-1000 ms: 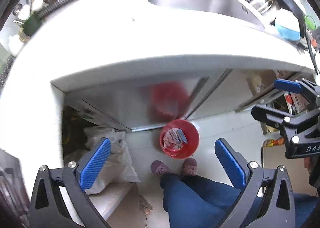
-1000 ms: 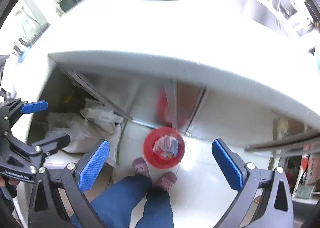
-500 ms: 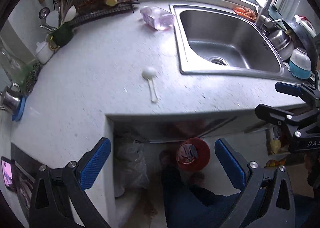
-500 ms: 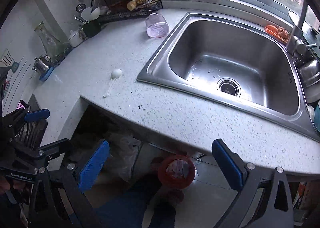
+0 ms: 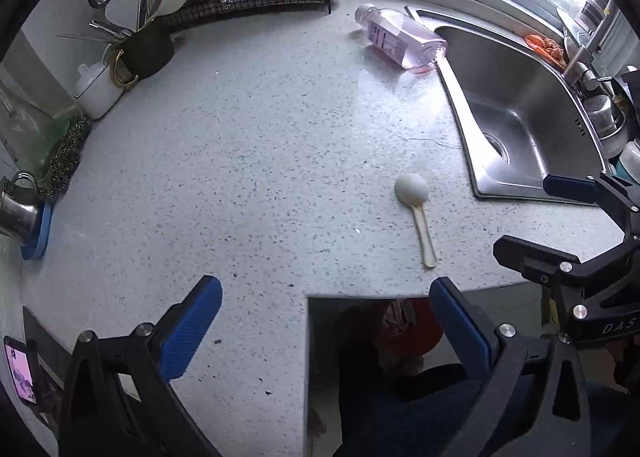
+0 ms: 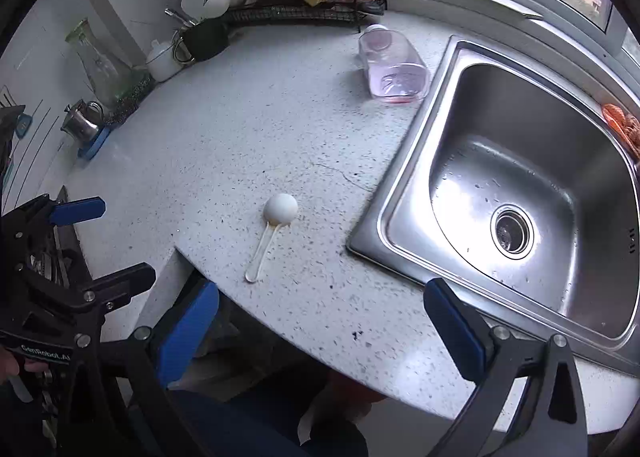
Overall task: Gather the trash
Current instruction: 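Grasp the white measuring spoon by its handle with the right tool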
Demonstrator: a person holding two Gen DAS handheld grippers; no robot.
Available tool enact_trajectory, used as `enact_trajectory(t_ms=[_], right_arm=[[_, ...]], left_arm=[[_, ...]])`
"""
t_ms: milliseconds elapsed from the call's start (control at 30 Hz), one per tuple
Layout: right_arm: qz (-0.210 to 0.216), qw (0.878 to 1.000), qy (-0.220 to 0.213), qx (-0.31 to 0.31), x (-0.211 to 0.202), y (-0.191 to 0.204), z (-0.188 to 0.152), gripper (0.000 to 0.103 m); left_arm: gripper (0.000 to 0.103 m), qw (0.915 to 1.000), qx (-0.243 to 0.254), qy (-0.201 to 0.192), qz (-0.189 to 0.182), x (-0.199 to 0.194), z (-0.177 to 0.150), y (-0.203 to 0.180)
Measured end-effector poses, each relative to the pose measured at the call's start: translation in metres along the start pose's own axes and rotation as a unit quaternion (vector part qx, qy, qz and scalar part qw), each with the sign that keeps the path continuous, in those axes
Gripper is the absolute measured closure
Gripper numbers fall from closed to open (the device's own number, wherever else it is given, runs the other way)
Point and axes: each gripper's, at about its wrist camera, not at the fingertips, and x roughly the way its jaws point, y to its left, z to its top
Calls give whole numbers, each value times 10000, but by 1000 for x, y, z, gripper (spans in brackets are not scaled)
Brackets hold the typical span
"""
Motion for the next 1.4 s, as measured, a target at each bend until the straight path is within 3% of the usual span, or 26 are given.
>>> enact_trajectory(t_ms=[367, 500, 600, 733, 900, 1000, 1400], right_arm=[[-193, 9977, 638, 109, 59, 20, 25, 1], [-324, 9970, 677, 173, 68, 24, 33, 11], [-418, 9959, 780, 192, 77, 30, 41, 32], [-505, 9954, 784, 237, 78, 40, 44, 45], [-758, 9939, 795, -63, 79, 56, 41, 73], [-667, 9943, 835, -5, 78, 62, 40, 93], [-519, 9969, 585, 123, 57, 47, 32, 94]], left_arm=[[0, 9987, -3, 395, -319, 46, 12, 44], [0, 9979, 123, 407, -483, 53, 23, 50], [0, 9974, 298, 404, -511, 57, 30, 51], [0, 9960, 473, 405, -638, 63, 38, 53], [0, 9941, 596, 429, -794, 70, 38, 48], [0, 9938, 547, 437, -863, 70, 35, 48], [0, 9959, 258, 251, -825, 45, 42, 47]])
